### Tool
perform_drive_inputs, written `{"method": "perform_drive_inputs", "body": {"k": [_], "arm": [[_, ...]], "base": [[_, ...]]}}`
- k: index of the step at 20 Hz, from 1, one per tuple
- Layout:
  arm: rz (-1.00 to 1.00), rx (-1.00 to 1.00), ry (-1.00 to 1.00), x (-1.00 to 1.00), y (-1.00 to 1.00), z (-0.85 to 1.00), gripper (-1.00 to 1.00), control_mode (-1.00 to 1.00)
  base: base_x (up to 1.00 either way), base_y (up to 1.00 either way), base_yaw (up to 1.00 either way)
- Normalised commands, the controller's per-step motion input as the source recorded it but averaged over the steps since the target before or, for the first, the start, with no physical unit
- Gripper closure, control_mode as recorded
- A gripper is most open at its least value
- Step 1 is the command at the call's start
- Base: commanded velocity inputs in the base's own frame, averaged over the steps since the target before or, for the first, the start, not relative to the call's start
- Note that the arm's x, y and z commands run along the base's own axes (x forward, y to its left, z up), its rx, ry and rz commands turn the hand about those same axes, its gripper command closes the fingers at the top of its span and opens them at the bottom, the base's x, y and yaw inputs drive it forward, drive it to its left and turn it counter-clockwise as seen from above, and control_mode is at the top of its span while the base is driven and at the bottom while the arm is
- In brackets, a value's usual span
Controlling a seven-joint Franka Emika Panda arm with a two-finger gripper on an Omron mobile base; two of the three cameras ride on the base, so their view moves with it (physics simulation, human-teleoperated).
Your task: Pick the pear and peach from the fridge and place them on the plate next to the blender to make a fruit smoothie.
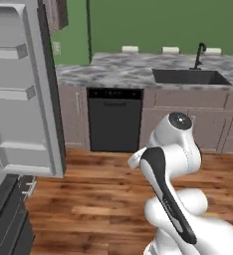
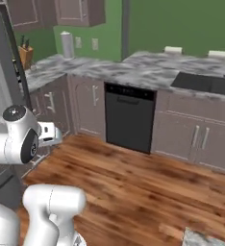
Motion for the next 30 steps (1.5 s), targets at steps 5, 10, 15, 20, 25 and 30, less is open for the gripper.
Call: {"method": "perform_drive_inputs", "body": {"k": [5, 10, 15, 20, 25, 30], "arm": [[0.0, 0.0, 0.0, 0.0, 0.0, 0.0, -1.0, 1.0], [0.0, 0.0, 0.0, 0.0, 0.0, 0.0, -1.0, 1.0], [0.0, 0.0, 0.0, 0.0, 0.0, 0.0, -1.0, 1.0], [0.0, 0.0, 0.0, 0.0, 0.0, 0.0, -1.0, 1.0], [0.0, 0.0, 0.0, 0.0, 0.0, 0.0, -1.0, 1.0], [0.0, 0.0, 0.0, 0.0, 0.0, 0.0, -1.0, 1.0]], "base": [[0.51, -0.24, 0.85], [0.3, -0.41, 0.83], [0.18, -0.34, 0.77], [0.46, -0.09, 0.41], [0.68, 0.09, 0.29], [0.93, -0.06, 0.18]]}}
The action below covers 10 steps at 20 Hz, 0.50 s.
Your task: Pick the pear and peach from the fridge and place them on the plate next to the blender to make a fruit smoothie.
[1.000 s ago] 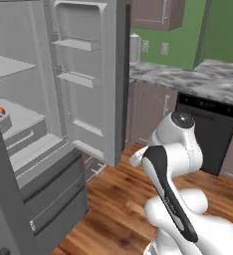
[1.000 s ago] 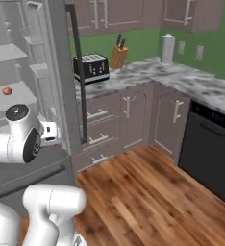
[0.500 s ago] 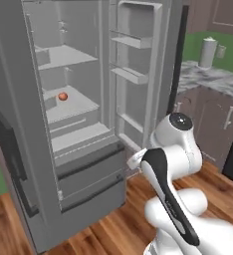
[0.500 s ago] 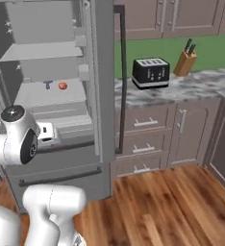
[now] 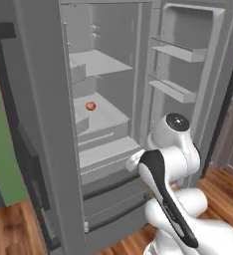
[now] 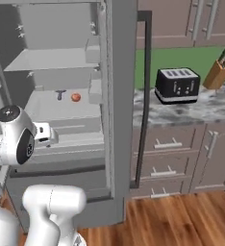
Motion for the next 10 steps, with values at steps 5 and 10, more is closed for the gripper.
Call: {"method": "perform_drive_inputs", "body": {"k": [5, 10], "arm": [[0.0, 0.0, 0.0, 0.0, 0.0, 0.0, -1.0, 1.0], [0.0, 0.0, 0.0, 0.0, 0.0, 0.0, -1.0, 1.0]], "base": [[0.7, -0.19, 0.32], [0.37, 0.0, 0.06]]}}
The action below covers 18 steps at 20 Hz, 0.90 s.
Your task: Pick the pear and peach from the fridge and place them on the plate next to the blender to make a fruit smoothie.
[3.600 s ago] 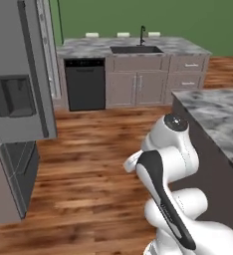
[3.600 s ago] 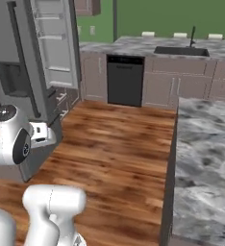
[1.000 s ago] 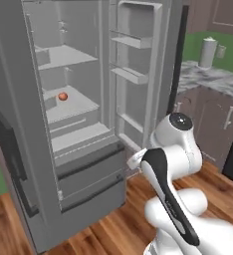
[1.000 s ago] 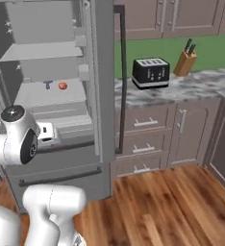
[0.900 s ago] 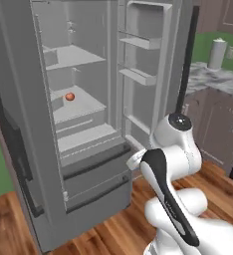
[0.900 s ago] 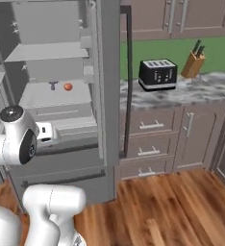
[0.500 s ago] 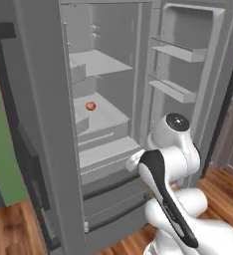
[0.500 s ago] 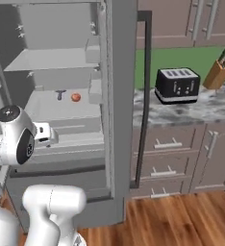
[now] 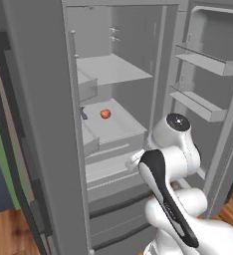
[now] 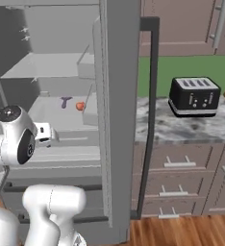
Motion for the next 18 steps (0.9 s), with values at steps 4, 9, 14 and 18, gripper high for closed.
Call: {"method": "perform_drive_inputs", "body": {"k": [4, 9, 14, 18], "arm": [[0.0, 0.0, 0.0, 0.0, 0.0, 0.0, -1.0, 1.0], [-0.07, 0.0, -0.01, 0.55, 0.0, 0.05, -1.0, -1.0], [-0.08, 0.0, -0.06, 0.57, 0.0, 0.28, -1.0, -1.0], [-0.06, 0.02, -0.06, 0.81, 0.03, 0.27, -1.0, -1.0]], "base": [[0.49, 0.02, 0.0], [0.14, 0.0, -0.01], [0.0, 0.0, 0.0], [0.0, 0.0, 0.0]]}}
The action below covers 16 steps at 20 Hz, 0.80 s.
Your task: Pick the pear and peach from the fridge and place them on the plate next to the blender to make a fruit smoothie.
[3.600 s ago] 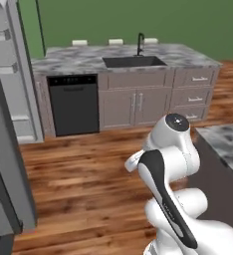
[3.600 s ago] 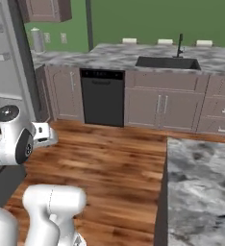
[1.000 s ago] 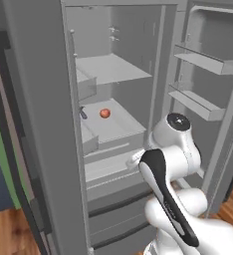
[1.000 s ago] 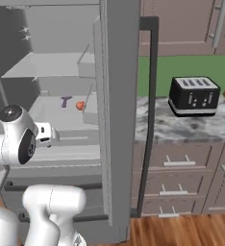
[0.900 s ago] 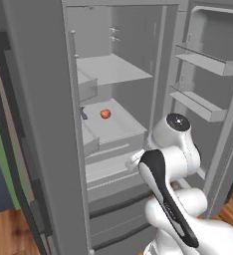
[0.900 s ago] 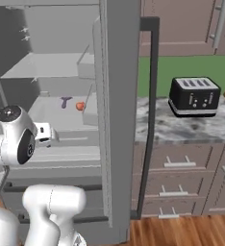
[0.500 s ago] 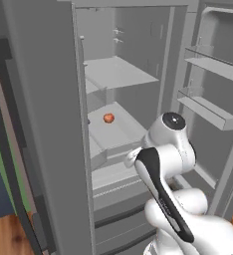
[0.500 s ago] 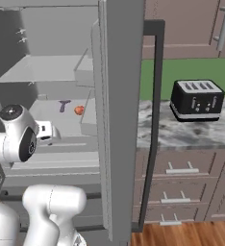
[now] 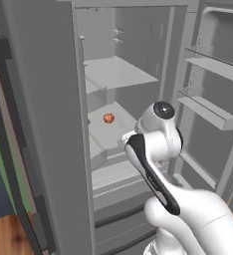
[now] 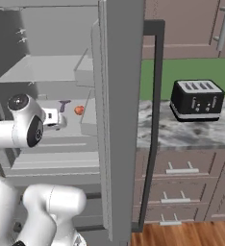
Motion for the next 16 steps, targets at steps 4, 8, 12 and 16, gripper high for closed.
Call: {"method": "perform_drive_inputs", "body": {"k": [4, 8, 12, 16], "arm": [[0.0, 0.05, 0.0, 1.0, 0.09, 0.22, -1.0, -1.0], [-0.01, 0.05, 0.0, 1.0, 0.0, -0.01, -1.0, -1.0], [-0.06, 0.01, 0.0, 0.93, 0.0, -0.11, -1.0, -1.0], [-0.16, 0.0, 0.0, 0.56, 0.0, -0.18, -1.0, -1.0]], "base": [[0.0, 0.0, 0.0], [0.0, 0.0, 0.0], [0.0, 0.0, 0.0], [0.0, 0.0, 0.0]]}}
